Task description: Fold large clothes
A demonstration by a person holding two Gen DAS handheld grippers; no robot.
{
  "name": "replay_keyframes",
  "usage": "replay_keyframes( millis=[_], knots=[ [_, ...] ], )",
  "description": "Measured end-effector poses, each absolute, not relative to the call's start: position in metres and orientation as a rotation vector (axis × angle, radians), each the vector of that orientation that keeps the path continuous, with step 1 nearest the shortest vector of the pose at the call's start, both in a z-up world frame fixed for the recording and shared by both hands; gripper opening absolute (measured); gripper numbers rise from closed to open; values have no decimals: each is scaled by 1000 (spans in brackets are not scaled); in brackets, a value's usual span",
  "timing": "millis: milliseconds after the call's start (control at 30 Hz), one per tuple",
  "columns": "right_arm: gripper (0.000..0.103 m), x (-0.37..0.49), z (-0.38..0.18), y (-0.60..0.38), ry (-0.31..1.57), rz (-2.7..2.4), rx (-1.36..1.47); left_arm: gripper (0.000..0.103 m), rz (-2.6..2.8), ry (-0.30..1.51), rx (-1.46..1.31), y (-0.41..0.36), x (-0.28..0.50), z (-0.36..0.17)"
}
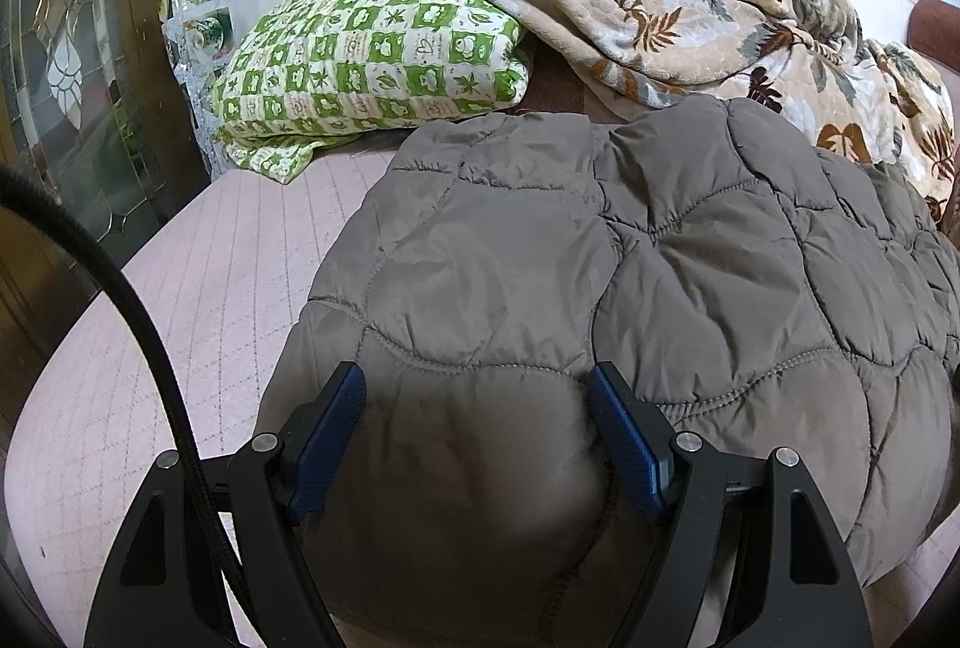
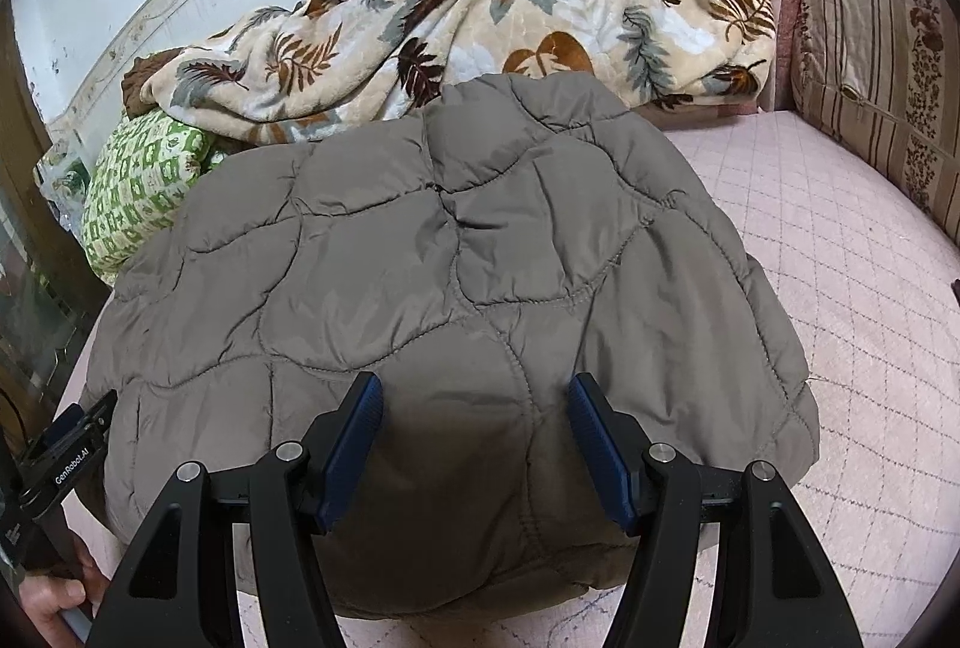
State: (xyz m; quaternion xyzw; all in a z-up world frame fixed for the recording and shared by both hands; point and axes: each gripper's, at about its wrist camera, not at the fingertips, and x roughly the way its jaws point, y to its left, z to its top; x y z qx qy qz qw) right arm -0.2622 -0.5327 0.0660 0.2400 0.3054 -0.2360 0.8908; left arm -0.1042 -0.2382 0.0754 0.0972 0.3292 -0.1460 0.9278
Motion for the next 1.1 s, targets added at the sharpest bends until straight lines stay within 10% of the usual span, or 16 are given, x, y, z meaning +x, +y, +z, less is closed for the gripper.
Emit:
replay_keyframes(
  millis=[1100],
  knots=[
    [68, -313, 94, -534, 596, -510, 551, 76, -288, 668, 179, -207, -123, 105]
  ],
)
